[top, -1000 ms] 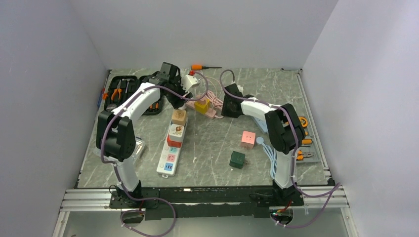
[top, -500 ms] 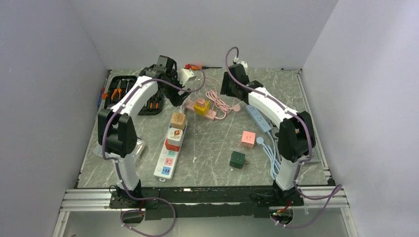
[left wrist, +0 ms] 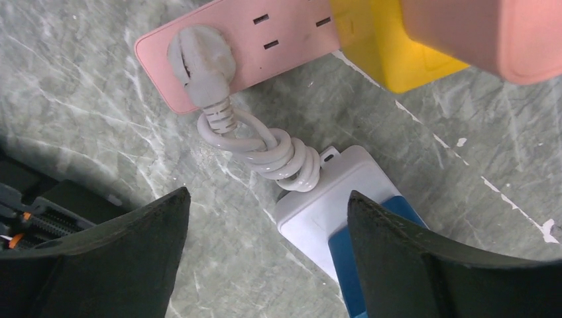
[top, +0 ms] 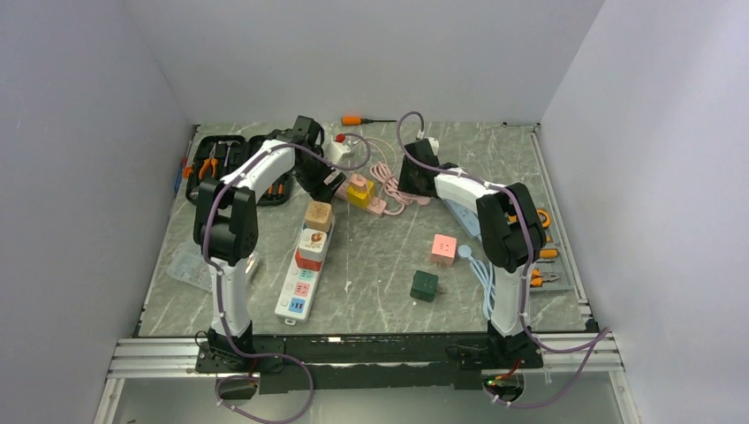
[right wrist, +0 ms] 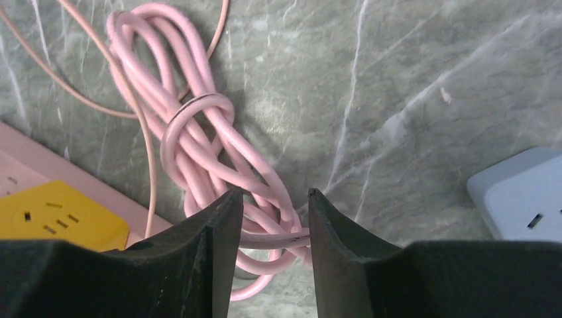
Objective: Pull the plug off the socket
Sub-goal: Pick up the socket from the center of the board.
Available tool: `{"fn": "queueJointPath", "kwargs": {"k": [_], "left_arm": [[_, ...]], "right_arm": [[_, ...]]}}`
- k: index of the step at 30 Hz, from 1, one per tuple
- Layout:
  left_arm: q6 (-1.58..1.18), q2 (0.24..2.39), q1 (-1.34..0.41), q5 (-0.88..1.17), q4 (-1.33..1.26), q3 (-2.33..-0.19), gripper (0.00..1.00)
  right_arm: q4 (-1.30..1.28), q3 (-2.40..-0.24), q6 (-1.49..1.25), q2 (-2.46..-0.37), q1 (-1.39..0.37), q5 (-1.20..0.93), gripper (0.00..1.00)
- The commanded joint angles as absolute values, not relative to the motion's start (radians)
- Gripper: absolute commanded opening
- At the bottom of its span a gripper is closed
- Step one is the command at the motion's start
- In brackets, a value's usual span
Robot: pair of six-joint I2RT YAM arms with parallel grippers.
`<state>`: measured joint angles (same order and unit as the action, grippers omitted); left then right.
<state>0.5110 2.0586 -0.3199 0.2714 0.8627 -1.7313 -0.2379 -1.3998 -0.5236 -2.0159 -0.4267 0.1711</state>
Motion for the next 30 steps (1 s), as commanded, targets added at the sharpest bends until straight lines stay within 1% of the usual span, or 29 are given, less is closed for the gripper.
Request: {"fn": "queueJointPath", "kwargs": {"k": [1, 3, 5, 7, 9, 11, 15, 17, 19, 20, 25, 26, 30], "left_arm": [[0.518, 2.071, -0.315, 0.273, 0.846, -1.714, 0.85], [0.524, 2.078, -0.314, 0.271, 0.829, -1.709, 0.8], [0.525, 2.092, -0.314, 0.267, 0.815, -1.716, 0.77], [0.529, 2.111, -0.314, 0.268, 0.813, -1.731, 0.76], [0.531, 2.128, -0.314, 0.276, 0.814, -1.758, 0.75], [0.536, 2.14, -0.314, 0.306, 0.81, -1.777, 0.77], [0.563, 2.157, -0.317, 0.366, 0.81, -1.808, 0.86], [0.593, 2.17, -0.318, 0.384, 0.831, -1.827, 0.86], [0.614, 2.176, -0.316, 0.394, 0.841, -1.83, 0.79], [0.619, 2.174, -0.316, 0.39, 0.836, -1.825, 0.69], [0.653, 2.162, -0.31, 0.372, 0.809, -1.791, 0.31], [0.656, 2.16, -0.309, 0.372, 0.809, -1.791, 0.27], [0.656, 2.164, -0.307, 0.382, 0.808, -1.812, 0.24]], "right_arm": [[-0.244, -1.274, -0.545, -1.944, -0.43, 0.111, 0.41], [-0.226, -1.199, -0.564, -1.904, -0.431, 0.081, 0.38], [-0.213, -1.124, -0.583, -1.864, -0.434, 0.054, 0.35], [-0.195, -1.055, -0.602, -1.825, -0.438, 0.025, 0.32], [-0.173, -0.991, -0.615, -1.784, -0.444, 0.007, 0.31], [-0.162, -0.952, -0.618, -1.749, -0.448, -0.023, 0.31], [-0.187, -0.95, -0.603, -1.703, -0.447, -0.023, 0.32], [-0.203, -0.969, -0.59, -1.68, -0.445, -0.014, 0.33], [-0.22, -0.992, -0.583, -1.654, -0.444, -0.008, 0.34], [-0.223, -1.002, -0.58, -1.641, -0.442, -0.008, 0.35], [-0.241, -1.034, -0.572, -1.572, -0.428, -0.007, 0.36], [-0.245, -1.039, -0.571, -1.558, -0.421, -0.008, 0.36], [-0.259, -1.058, -0.563, -1.509, -0.391, -0.029, 0.37]]}}
